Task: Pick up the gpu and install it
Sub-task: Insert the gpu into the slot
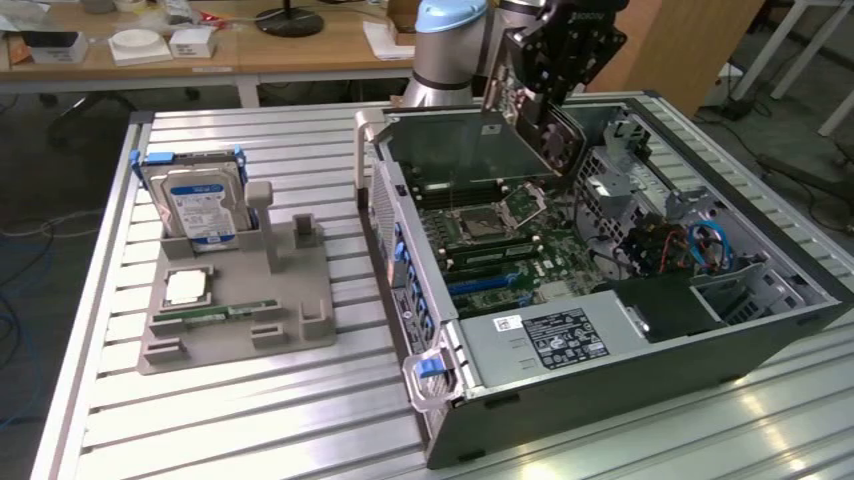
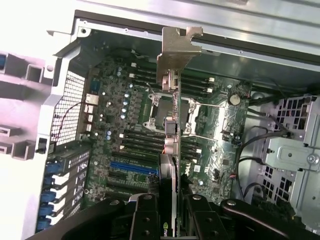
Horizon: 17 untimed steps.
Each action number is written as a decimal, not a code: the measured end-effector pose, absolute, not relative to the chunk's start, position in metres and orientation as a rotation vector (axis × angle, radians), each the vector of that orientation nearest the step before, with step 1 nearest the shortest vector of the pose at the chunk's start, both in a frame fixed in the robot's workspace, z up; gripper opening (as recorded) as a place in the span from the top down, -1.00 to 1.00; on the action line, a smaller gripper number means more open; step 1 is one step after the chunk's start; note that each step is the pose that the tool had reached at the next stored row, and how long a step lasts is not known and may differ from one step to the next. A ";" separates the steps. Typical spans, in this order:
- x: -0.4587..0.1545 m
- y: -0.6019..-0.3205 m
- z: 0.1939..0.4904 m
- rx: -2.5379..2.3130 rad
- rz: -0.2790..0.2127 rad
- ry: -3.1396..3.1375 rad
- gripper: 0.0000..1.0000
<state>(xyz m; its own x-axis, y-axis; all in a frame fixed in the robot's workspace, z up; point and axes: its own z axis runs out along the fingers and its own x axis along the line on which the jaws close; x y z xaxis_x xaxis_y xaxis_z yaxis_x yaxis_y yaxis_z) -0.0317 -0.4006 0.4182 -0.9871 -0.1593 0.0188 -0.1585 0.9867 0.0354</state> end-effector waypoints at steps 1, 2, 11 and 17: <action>-0.032 -0.401 0.418 0.263 -0.053 -3.108 0.47; -0.032 -0.401 0.418 0.277 -0.052 -3.107 0.47; -0.032 -0.401 0.418 0.391 -0.051 -3.094 0.47; -0.032 -0.402 0.418 0.469 -0.050 -3.082 0.47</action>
<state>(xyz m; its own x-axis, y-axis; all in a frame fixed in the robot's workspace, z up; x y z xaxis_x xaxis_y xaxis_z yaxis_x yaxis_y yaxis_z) -0.0321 -0.4020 0.4180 -0.9544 -0.2980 0.0185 -0.2973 0.9541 0.0355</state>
